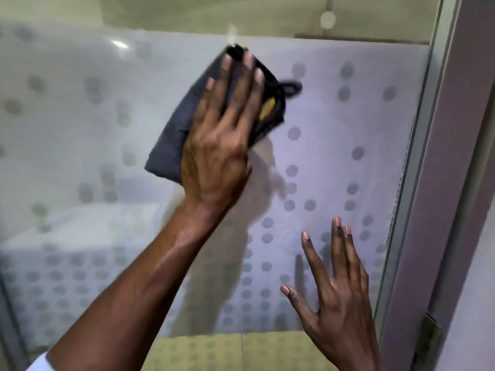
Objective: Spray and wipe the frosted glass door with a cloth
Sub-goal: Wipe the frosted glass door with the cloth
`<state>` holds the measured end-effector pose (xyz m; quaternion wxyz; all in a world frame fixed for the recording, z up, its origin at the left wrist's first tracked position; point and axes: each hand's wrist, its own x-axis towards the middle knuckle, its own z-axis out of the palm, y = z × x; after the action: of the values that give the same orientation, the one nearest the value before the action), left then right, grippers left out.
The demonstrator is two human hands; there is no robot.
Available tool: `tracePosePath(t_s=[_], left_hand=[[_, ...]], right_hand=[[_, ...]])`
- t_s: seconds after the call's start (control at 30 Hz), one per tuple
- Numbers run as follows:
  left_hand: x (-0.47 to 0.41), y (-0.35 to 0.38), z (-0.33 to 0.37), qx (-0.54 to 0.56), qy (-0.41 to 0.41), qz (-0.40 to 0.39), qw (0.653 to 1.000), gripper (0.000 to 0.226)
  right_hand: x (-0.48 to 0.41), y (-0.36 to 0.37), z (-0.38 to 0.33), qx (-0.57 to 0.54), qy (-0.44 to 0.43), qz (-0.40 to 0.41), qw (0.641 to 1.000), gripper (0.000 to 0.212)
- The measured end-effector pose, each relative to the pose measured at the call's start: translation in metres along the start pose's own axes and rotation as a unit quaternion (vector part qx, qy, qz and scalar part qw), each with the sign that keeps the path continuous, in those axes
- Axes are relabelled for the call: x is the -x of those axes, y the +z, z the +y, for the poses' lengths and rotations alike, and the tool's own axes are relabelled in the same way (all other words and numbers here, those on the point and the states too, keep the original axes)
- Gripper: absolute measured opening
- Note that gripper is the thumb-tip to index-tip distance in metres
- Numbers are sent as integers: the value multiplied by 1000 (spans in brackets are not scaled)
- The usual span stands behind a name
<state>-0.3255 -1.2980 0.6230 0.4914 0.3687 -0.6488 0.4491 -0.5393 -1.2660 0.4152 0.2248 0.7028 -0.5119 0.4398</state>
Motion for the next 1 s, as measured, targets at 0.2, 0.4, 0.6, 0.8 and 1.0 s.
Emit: tracePosePath(t_s=[0.2, 0.4, 0.6, 0.8, 1.0], left_hand=[[126, 3, 41, 50, 85, -108, 989, 66], [228, 0, 59, 47, 63, -158, 984, 62], [230, 2, 61, 11, 52, -167, 985, 73], [189, 1, 68, 32, -28, -108, 993, 87], [25, 4, 39, 83, -167, 34, 982, 103]], right_hand=[[2, -2, 9, 0, -18, 1, 1000, 88], [2, -15, 26, 5, -42, -1, 999, 88], [-8, -32, 65, 42, 43, 38, 997, 100], [-7, -28, 83, 21, 41, -2, 999, 106], [-6, -29, 89, -1, 36, 0, 999, 100]])
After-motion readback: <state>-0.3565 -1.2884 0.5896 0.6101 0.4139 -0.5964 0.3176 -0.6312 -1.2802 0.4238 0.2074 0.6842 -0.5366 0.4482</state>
